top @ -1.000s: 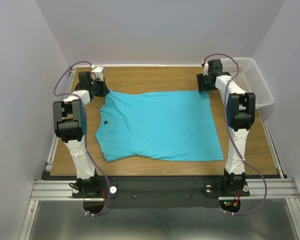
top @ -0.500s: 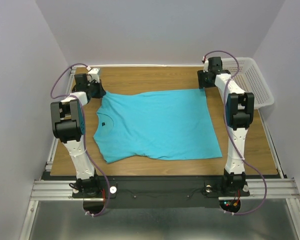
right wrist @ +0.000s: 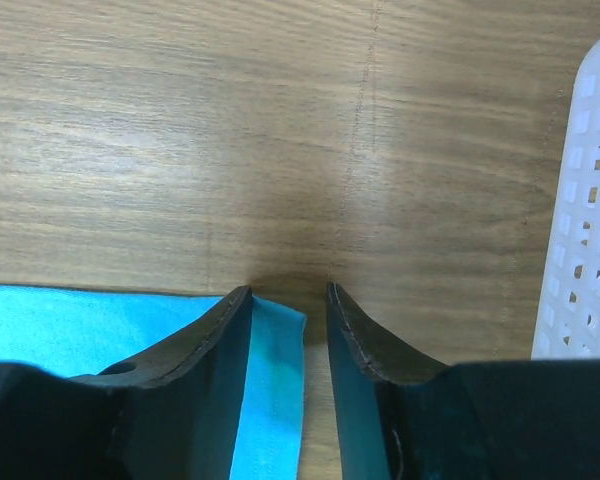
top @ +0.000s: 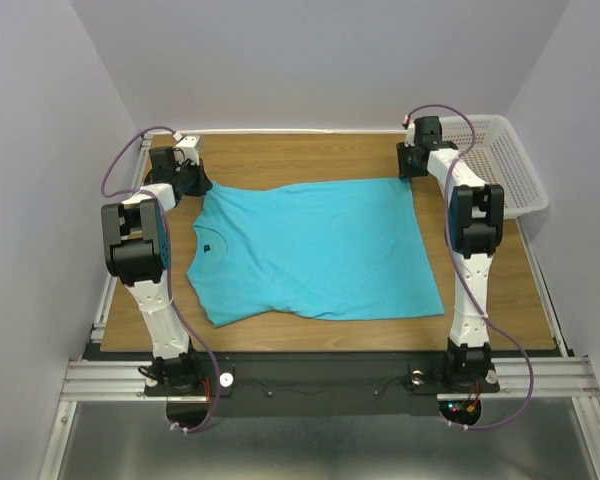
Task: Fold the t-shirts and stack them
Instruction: Flatten the tshirt out
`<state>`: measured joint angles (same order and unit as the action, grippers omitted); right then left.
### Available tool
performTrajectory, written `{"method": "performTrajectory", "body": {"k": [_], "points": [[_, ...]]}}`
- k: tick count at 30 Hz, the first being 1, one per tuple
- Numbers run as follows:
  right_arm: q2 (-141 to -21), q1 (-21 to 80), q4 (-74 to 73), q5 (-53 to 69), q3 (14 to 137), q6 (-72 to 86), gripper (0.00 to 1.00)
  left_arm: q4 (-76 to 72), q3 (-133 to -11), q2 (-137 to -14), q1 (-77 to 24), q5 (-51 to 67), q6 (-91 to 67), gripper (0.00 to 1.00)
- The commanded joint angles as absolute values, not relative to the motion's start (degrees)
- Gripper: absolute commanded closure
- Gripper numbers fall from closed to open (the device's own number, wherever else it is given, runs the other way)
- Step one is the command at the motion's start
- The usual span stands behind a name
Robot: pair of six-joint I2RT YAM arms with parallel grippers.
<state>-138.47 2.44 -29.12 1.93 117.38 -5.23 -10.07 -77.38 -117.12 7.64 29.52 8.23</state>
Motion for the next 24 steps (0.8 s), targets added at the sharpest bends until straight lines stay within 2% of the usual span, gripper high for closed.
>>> {"method": "performTrajectory", "body": {"k": [1, 7, 9, 11, 12, 13, 16, 24], "points": [[-139.04, 2.46, -27.77, 2.11, 117.69, -5.01, 0.6, -12.13, -77.17, -113.2, 8.09, 30.06, 8.0, 1.0], [-138.34, 2.37, -27.77, 3.43, 116.9, -4.39, 0.73, -12.04, -77.61, -113.2, 8.09, 30.15, 7.65, 1.0], [-138.16, 2.46, -27.77, 3.69, 116.81, -4.22, 0.75, -11.95, -77.78, -113.29, 8.0, 30.23, 7.56, 1.0], [-137.9, 2.46, -27.77, 3.08, 116.98, -4.22, 0.72, -11.95, -77.96, -113.47, 8.09, 30.32, 7.47, 1.0], [-137.9, 2.46, -27.77, 2.9, 117.24, -4.22, 0.68, -11.78, -78.05, -113.47, 8.09, 30.32, 7.38, 1.0], [-137.81, 2.37, -27.77, 2.73, 117.33, -4.13, 0.58, -11.86, -78.05, -113.55, 8.0, 30.32, 7.38, 1.0], [-137.2, 2.46, -27.69, 2.55, 117.68, -3.87, 0.52, -11.78, -78.05, -113.55, 8.09, 30.24, 7.38, 1.0], [-135.09, 2.37, -27.69, 2.81, 117.34, -3.69, 0.49, -11.69, -78.22, -113.2, 8.0, 30.23, 7.38, 1.0]]}}
